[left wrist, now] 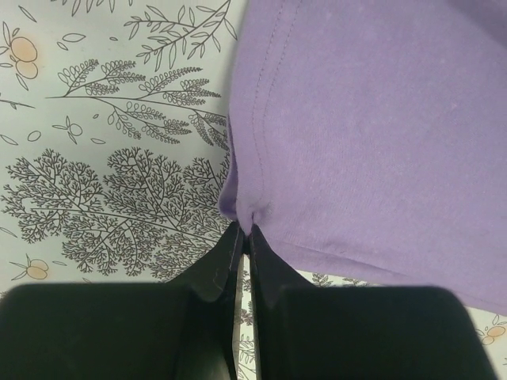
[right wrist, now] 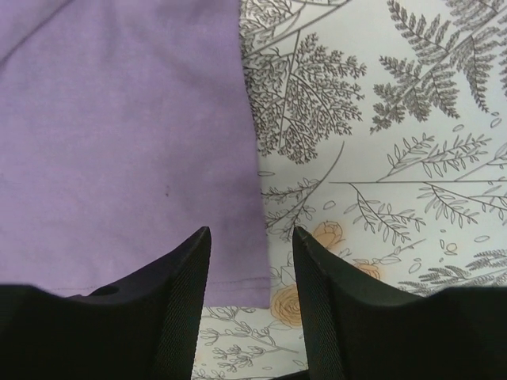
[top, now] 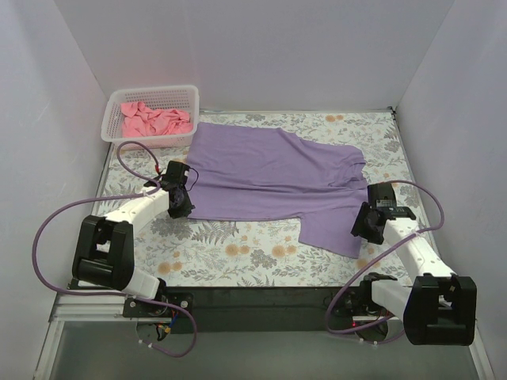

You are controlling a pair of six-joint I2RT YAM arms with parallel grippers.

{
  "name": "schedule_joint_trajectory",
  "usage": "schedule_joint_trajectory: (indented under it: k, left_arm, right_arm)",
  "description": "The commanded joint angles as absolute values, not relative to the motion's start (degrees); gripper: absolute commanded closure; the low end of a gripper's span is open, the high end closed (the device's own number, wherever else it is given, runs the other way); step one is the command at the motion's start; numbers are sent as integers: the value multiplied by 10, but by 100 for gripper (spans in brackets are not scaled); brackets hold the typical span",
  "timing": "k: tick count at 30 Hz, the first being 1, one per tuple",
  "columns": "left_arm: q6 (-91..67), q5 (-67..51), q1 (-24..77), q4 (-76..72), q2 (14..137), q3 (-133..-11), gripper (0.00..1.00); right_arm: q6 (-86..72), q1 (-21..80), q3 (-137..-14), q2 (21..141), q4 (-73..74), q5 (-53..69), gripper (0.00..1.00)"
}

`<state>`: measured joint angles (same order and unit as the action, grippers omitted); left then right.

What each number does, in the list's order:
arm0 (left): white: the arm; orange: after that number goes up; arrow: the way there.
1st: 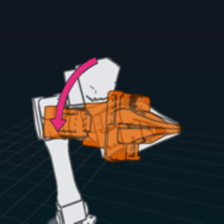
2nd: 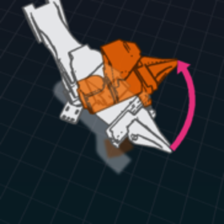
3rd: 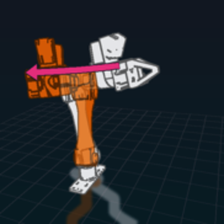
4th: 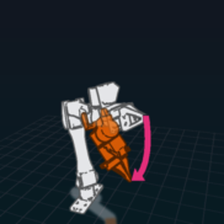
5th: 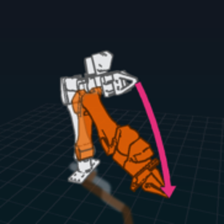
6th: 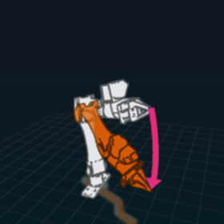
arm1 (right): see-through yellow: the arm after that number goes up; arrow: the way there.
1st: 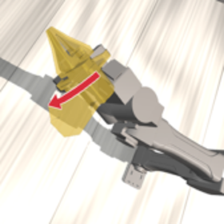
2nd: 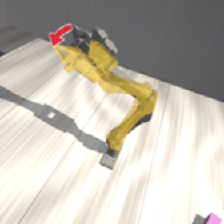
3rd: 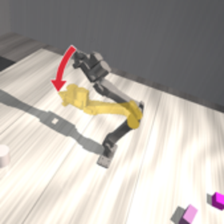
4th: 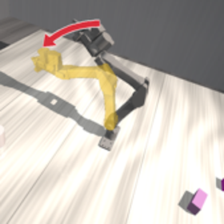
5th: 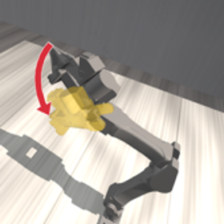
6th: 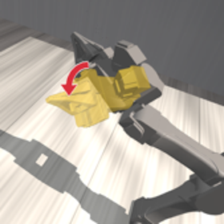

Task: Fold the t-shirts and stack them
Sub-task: Flatten the tshirt out

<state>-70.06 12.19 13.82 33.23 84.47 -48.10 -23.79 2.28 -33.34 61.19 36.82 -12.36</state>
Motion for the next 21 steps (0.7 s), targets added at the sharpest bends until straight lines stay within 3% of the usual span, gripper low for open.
schedule_joint_trajectory:
  k: [1,5,21]
  left_arm:
    - [-690,120,136,324,814,-479,100]
    - [-689,115,135,325,809,-480,100]
    - [-689,112,134,323,809,-480,100]
  right_arm:
    - [-235,13,-353,616,318,-98,49]
    - [-232,6,-355,635,299,-109,55]
    - [-231,-30,-332,700,210,-91,58]
